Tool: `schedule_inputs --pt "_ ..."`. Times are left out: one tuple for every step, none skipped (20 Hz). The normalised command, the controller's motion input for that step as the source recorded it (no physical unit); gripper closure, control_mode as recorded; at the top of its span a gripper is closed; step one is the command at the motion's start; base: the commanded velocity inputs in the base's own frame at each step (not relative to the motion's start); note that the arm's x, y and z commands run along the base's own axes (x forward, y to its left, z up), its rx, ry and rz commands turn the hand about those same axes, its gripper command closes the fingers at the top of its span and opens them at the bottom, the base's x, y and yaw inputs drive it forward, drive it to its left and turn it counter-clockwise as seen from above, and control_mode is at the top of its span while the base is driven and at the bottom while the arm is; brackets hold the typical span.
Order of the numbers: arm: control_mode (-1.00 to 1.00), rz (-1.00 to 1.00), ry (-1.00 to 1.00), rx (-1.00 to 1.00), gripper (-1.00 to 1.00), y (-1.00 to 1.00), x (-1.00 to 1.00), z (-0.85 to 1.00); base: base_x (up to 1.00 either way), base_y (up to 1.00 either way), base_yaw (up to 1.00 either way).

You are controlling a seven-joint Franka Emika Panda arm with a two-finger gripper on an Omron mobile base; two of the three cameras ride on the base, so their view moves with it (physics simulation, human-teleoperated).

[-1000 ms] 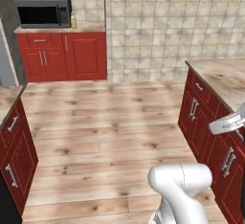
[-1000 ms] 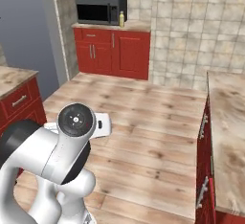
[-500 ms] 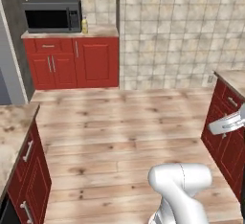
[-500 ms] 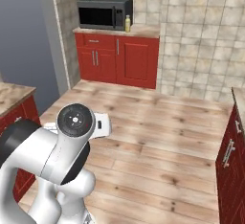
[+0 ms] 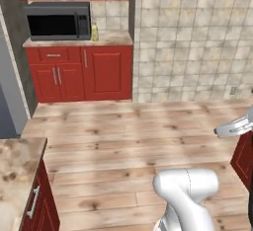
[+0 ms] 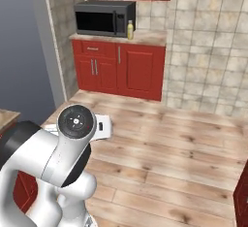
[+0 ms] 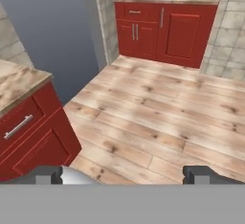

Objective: There is a wine glass and glass cup on the dining counter. Place the wine bottle next to the wine glass and the juice bottle next to the glass cup.

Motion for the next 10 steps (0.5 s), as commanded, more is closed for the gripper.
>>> schedule_inputs --pt "1.0 0.0 0.0 0.0 -1.0 0.0 0.0 0.0 0.94 0.29 0.0" --pt "1.0 0.0 0.0 0.0 -1.0 0.0 0.0 0.0 0.94 0.28 0.0" --pt "1.0 0.0 0.0 0.0 -1.0 0.0 0.0 0.0 0.94 0.26 -0.01" --pt "1.0 0.0 0.0 0.0 -1.0 0.0 0.0 0.0 0.94 0.25 -0.01" --pt "1.0 0.0 0.0 0.0 -1.0 0.0 0.0 0.0 0.94 0.25 -0.01" --pt "1.0 0.0 0.0 0.0 -1.0 0.0 0.0 0.0 0.94 0.25 0.0" --pt "1.0 0.0 0.0 0.0 -1.0 0.0 0.0 0.0 0.94 0.25 0.0" --pt "1.0 0.0 0.0 0.0 -1.0 0.0 0.0 0.0 0.94 0.25 0.0" --pt "1.0 0.0 0.0 0.0 -1.0 0.0 0.0 0.0 0.94 0.25 0.0" --pt "1.0 0.0 0.0 0.0 -1.0 0.0 0.0 0.0 0.94 0.25 0.0"
